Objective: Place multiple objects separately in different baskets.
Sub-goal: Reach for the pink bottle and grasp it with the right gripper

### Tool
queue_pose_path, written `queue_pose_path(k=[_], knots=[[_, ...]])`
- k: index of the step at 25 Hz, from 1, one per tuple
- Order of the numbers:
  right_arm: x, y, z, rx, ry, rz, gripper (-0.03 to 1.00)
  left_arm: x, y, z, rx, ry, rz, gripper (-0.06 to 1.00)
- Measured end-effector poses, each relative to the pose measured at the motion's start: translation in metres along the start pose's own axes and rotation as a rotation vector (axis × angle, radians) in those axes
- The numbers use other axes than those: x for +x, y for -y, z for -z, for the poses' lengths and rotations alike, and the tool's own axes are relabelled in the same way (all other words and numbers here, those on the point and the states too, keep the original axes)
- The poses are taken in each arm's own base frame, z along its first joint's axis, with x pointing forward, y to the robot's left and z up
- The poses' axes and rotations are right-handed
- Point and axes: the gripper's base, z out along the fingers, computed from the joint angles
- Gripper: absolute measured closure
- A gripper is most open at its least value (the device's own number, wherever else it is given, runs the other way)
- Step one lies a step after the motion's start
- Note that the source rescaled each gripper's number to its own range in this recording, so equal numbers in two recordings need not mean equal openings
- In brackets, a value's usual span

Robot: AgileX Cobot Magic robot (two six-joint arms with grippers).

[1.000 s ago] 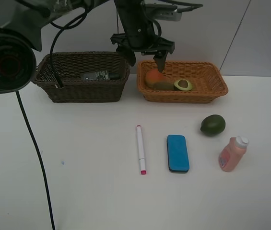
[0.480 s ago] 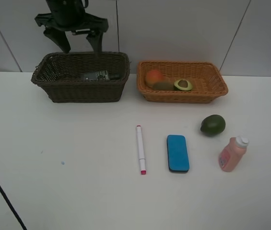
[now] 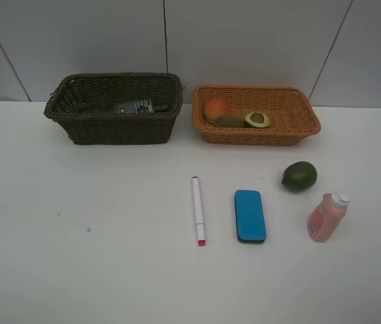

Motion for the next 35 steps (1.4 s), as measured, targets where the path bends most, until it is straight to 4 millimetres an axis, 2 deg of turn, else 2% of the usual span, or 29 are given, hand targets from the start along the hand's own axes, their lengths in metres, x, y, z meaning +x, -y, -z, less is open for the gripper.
queue_pose_path(k=[5,9,12,14,21,26,33,35], knots=[[0.000,0.000,0.000,0.000,0.000,0.000,0.22,0.074,-0.003,0.028,0.046,0.100,-0.072,-0.06],[0.000,0.000,0.000,0.000,0.000,0.000,0.22,0.131,-0.002,0.036,0.110,0.221,-0.175,-0.06],[0.000,0.000,0.000,0.000,0.000,0.000,0.22,0.164,0.001,0.036,0.156,0.336,-0.249,-0.06],[0.000,0.000,0.000,0.000,0.000,0.000,0.22,0.180,0.001,0.033,0.171,0.390,-0.273,-0.06],[0.000,0.000,0.000,0.000,0.000,-0.001,0.22,0.209,-0.001,0.018,0.171,0.505,-0.282,-0.06],[0.000,0.000,0.000,0.000,0.000,-0.001,0.22,0.221,-0.001,0.025,0.182,0.604,-0.309,-0.06],[0.000,0.000,0.000,0.000,0.000,-0.001,0.22,0.248,-0.004,0.035,0.183,0.783,-0.332,-0.06],[-0.001,0.000,-0.003,0.000,-0.018,0.000,0.20,0.249,-0.005,0.034,0.183,0.787,-0.333,-0.06]])
